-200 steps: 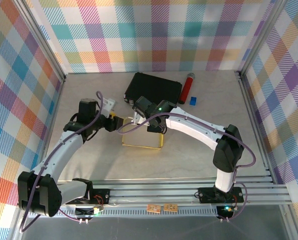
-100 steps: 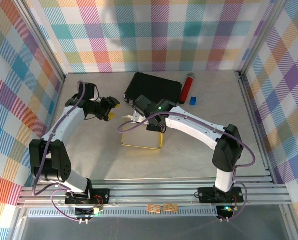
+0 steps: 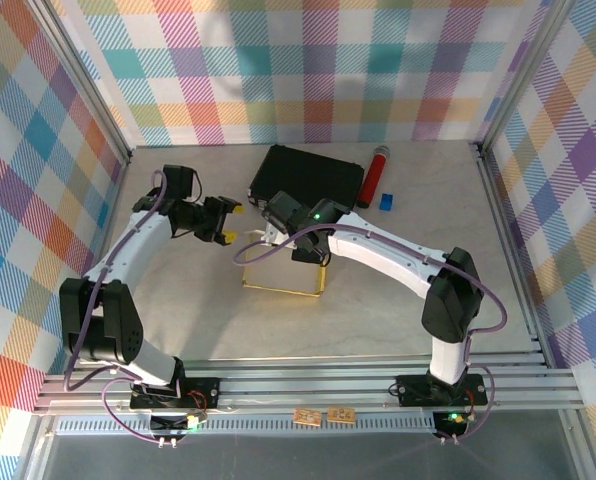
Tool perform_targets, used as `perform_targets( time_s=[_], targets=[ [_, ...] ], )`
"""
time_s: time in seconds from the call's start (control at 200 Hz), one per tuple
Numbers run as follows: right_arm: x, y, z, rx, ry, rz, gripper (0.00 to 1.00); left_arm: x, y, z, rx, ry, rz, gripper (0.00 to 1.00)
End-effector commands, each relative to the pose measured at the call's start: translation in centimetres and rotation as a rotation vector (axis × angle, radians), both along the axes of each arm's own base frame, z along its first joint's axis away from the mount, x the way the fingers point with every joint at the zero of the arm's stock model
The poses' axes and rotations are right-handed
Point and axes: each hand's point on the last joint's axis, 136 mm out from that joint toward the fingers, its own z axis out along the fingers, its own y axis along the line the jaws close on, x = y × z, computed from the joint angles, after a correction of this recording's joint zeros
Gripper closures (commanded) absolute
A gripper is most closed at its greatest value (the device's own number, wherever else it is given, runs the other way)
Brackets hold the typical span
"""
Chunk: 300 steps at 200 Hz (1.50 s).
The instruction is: Fold the paper box
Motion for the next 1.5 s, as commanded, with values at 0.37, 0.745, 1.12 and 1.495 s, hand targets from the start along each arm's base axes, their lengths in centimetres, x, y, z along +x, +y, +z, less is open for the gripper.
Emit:
perform_targets(
  time_s=[0.37,0.745,1.12,1.495],
  targets=[
    [0.1,1.0,0.5,0.020,-0.023,-0.004,1.00,3.1,-0.2,2.7,0.007,-0.071,0.009,0.46],
    [0.4,1.3,0.5,0.028,-0.019,-0.024,1.00,0.8,-2.2,0.4,-0.008,0.004,-0.028,0.45],
    [0.3,2.3,0.6,0.052,0.002,-0.048,1.00,0.9,-3.4,-0.5,-0.083,0.025,0.033,0.44],
    [-0.3,3.5,0.0,0.064,0.017,-0.033,1.00,1.1,-5.9,0.0,-0.182,0.044,0.068,0.47]
  ],
)
